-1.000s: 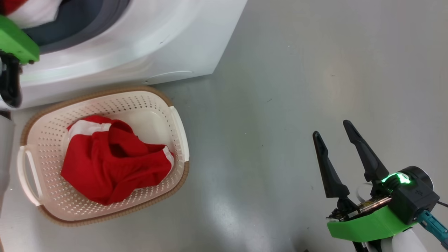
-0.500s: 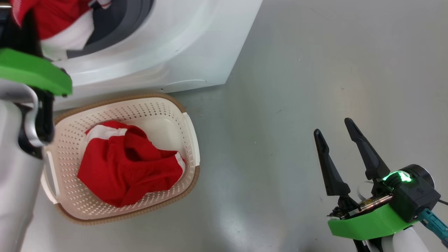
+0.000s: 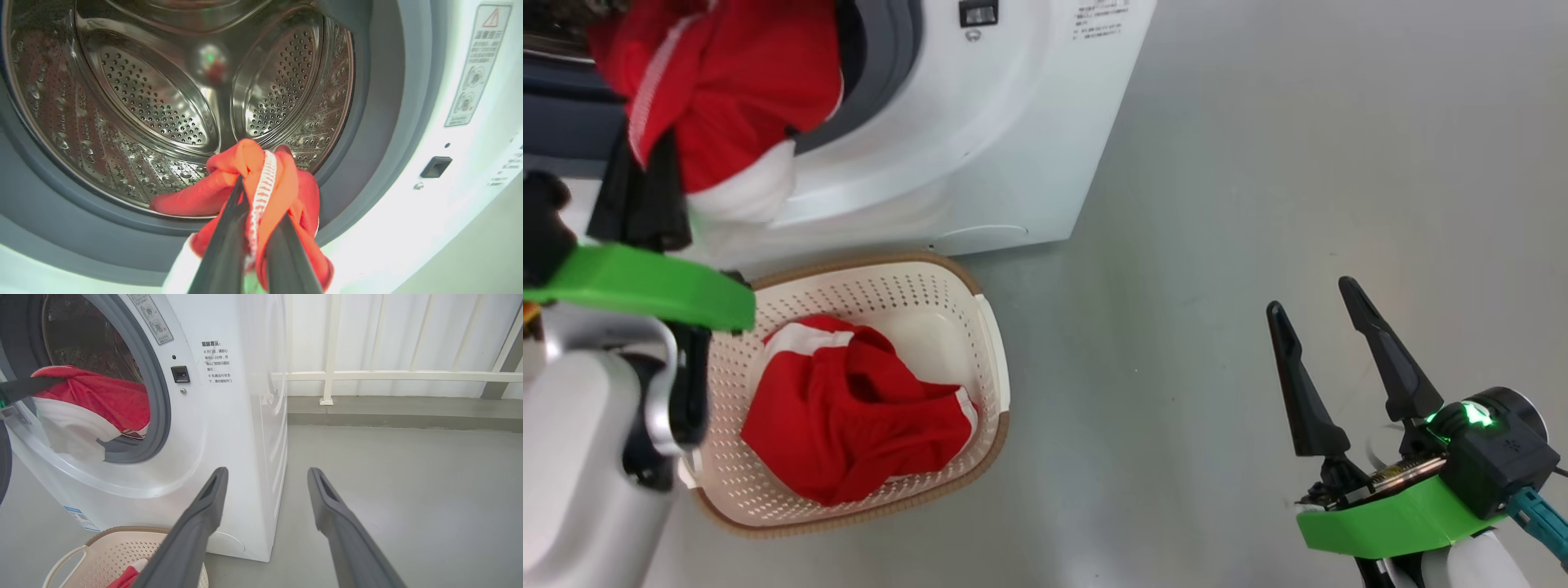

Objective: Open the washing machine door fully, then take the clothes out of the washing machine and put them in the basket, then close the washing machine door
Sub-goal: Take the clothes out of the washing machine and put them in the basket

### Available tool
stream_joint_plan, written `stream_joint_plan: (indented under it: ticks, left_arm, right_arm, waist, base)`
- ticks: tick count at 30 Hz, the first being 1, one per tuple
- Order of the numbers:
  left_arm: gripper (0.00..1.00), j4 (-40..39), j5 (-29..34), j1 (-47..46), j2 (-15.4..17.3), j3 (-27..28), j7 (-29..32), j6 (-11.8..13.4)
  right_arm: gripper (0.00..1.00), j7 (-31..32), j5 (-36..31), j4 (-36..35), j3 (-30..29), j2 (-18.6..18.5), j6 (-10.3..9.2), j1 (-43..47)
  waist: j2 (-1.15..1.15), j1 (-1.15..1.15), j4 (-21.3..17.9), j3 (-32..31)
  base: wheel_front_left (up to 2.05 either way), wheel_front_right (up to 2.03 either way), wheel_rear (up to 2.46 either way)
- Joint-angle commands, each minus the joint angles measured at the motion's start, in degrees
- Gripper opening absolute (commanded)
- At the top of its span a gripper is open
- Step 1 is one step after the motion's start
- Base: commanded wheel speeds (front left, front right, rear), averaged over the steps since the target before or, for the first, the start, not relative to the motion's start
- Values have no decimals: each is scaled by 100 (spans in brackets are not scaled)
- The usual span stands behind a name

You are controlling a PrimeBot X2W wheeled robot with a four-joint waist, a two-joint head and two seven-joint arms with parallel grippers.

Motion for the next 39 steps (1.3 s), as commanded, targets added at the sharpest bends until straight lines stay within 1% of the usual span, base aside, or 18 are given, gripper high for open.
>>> stream_joint_plan:
  ticks: [1, 15, 18, 19, 27, 29, 31, 33, 36, 39]
  left_arm:
    - [0, -297, 33, 110, 274, 213, 8, 82]
    - [0, -2041, 154, 1333, 376, 178, 113, 716]
    - [0, -2334, 174, 1609, 416, 159, 165, 835]
    - [0, -2334, 174, 1609, 416, 159, 165, 835]
    - [0, -3180, 216, 2369, 522, 297, 224, 1269]
    - [0, -3368, 215, 2513, 537, 320, 238, 1340]
    - [0, -3444, 178, 2644, 506, 300, 260, 1382]
    - [0, -3372, 125, 2743, 457, 250, 267, 1373]
    - [0, -3083, 62, 2810, 365, 153, 217, 1296]
    - [0, -2707, -64, 2822, 195, 67, 124, 1174]
  right_arm:
    - [100, 26, -47, -163, 94, -66, 29, 128]
    - [100, 137, -55, -354, -154, -66, 29, 440]
    - [100, 168, -58, -397, -181, -66, 29, 514]
    - [100, 168, -58, -397, -181, -66, 29, 514]
    - [100, 231, -67, -478, -191, -66, 29, 638]
    - [100, 244, -65, -499, -209, -66, 29, 665]
    - [100, 250, -62, -519, -219, -66, 29, 685]
    - [100, 251, -55, -539, -205, -66, 29, 688]
    - [100, 255, -48, -560, -163, -66, 29, 665]
    - [100, 255, -47, -563, -138, -66, 29, 641]
  waist:
    - [0, 0, 83, -151]
    - [0, 0, 359, -717]
    - [0, 0, 397, -822]
    - [0, 0, 397, -822]
    - [0, 0, 443, -1044]
    - [0, 0, 457, -1069]
    - [0, 0, 469, -1080]
    - [0, 0, 467, -1068]
    - [0, 0, 441, -1025]
    - [0, 0, 395, -973]
  base:
    - [0, 0, 0]
    - [0, 0, 0]
    - [0, 0, 0]
    - [0, 0, 0]
    - [0, 0, 0]
    - [0, 0, 0]
    - [0, 0, 0]
    - [0, 0, 0]
    - [0, 0, 0]
    - [0, 0, 0]
